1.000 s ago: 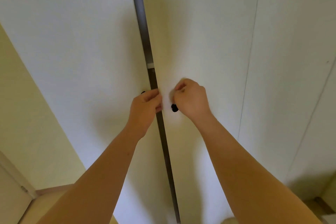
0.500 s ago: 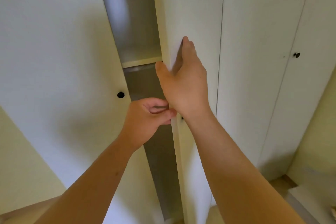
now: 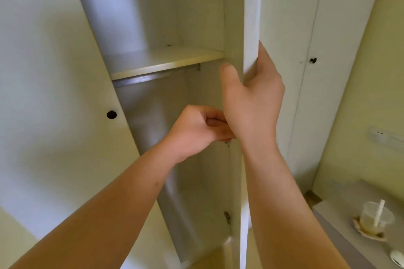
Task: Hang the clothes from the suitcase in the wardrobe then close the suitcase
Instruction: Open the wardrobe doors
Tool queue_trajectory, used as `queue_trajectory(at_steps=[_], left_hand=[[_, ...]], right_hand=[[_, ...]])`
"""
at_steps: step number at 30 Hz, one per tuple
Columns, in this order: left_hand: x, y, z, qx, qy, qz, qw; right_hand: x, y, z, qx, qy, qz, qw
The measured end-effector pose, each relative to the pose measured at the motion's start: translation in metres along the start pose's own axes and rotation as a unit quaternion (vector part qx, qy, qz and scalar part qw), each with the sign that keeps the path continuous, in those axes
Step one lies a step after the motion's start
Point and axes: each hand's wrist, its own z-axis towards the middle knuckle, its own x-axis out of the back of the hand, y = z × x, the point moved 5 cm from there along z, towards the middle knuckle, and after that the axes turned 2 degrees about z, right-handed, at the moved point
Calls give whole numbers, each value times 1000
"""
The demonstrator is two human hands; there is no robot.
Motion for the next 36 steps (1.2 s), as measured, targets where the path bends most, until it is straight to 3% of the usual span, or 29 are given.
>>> queue_trajectory(at_steps=[4, 10, 18, 22, 24, 26, 28, 30, 32, 36], left_hand=[[-26, -9, 18, 1, -30, -66, 997], [-65, 0, 45, 6, -79, -73, 994], [-102, 5, 76, -12, -118, -58, 991], [-98, -5, 82, -4, -95, -56, 994], [-91, -14, 86, -1, -81, -41, 996], [-78, -23, 87, 2, -51, -8, 999], [-59, -30, 82, 3, -6, 44, 999], [-34, -45, 74, 16, 34, 121, 992], [-2, -73, 62, 59, 67, 171, 981], [66, -131, 15, 164, 169, 139, 962]], right_hand=[[31, 7, 11, 10, 74, -5, 997], [77, 26, 27, 19, 157, -28, 987], [115, 58, 54, 14, 198, -72, 977], [114, 68, 59, -4, 201, -103, 974], [105, 58, 48, 42, 224, -143, 963], [88, 40, 32, 148, 242, -183, 941], [63, 34, 18, 255, 214, -184, 925], [32, 41, 12, 305, 154, -144, 929], [-3, 60, 9, 278, 90, -101, 951], [-84, 95, -2, 130, -65, -29, 989]])
